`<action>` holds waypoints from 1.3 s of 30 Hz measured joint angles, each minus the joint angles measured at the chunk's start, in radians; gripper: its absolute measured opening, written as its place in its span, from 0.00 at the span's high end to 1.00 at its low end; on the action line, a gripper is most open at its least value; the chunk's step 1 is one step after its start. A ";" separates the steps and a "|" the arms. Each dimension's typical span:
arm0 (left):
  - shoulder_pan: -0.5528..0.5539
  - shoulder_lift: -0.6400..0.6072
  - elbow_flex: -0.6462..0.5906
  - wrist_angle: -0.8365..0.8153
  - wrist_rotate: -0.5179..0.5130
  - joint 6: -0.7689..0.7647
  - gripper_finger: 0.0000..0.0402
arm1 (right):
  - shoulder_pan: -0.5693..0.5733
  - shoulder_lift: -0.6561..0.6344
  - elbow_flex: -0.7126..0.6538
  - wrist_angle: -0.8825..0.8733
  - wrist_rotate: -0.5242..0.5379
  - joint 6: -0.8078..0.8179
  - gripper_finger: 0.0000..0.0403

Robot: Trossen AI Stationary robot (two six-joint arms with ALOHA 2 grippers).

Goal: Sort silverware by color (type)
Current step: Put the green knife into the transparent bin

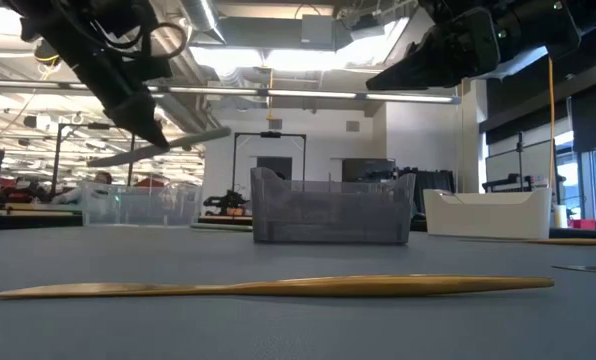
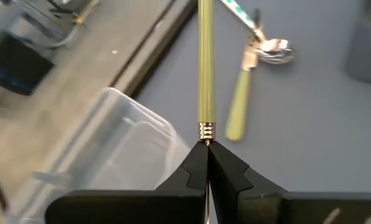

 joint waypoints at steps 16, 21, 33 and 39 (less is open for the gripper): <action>0.316 0.087 -0.047 0.393 -0.050 0.275 1.00 | 0.000 0.000 0.000 0.001 0.000 0.000 0.62; 0.394 0.122 -0.128 0.593 -0.023 0.342 1.00 | 0.000 0.000 0.000 0.000 0.000 0.000 0.62; 0.557 0.128 -0.354 0.941 -0.006 0.415 1.00 | 0.000 0.000 0.000 -0.001 0.000 0.000 0.62; 0.592 0.128 -0.382 0.951 0.059 0.445 0.97 | 0.000 0.000 0.000 0.001 0.000 0.000 0.62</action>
